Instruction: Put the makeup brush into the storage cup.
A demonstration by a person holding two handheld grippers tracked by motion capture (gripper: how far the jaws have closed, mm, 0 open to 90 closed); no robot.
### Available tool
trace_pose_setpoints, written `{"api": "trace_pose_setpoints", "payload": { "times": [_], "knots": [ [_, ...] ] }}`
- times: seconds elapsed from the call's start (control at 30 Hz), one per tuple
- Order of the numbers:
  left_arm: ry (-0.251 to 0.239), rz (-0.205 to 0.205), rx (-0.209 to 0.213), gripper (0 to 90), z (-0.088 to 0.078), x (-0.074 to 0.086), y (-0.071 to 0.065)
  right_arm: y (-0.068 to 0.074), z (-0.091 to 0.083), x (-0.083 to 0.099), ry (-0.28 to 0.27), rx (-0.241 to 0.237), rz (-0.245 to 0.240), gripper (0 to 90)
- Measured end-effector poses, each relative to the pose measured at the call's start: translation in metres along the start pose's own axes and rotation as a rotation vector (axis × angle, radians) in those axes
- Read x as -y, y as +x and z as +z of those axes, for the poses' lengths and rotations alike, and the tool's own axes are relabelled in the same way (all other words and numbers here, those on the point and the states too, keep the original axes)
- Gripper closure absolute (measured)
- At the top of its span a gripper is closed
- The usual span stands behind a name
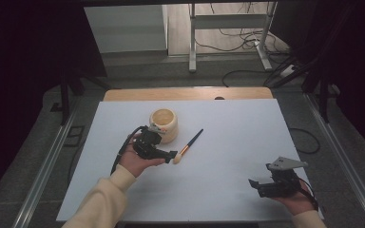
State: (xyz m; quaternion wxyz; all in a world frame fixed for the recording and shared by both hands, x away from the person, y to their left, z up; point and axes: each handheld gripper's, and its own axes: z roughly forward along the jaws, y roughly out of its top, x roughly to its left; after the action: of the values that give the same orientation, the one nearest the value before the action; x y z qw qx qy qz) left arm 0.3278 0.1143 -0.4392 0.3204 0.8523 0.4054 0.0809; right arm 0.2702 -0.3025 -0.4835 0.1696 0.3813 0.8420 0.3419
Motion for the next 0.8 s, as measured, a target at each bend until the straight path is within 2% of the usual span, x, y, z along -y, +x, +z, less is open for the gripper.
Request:
{"api": "trace_pose_setpoints", "payload": {
  "times": [0.23, 0.43, 0.63, 0.8],
  "knots": [
    [0.003, -0.005, -0.002, 19.7, 0.003, -0.007, -0.002, 0.0, 0.0, 0.0, 0.001, -0.003, 0.001, 12.4],
    [0.023, -0.002, -0.009, 19.8, 0.006, -0.011, -0.003, 0.0, 0.0, 0.0, 0.008, -0.003, 0.001, 12.5],
    [0.041, -0.021, -0.011, 19.8, 0.01, -0.017, -0.004, 0.0, 0.001, 0.0, 0.011, -0.004, 0.0, 12.5],
    [0.051, -0.021, -0.017, 20.0, 0.014, -0.021, -0.005, -0.001, 0.001, 0.001, 0.015, -0.006, 0.002, 12.4]
  ]
}}
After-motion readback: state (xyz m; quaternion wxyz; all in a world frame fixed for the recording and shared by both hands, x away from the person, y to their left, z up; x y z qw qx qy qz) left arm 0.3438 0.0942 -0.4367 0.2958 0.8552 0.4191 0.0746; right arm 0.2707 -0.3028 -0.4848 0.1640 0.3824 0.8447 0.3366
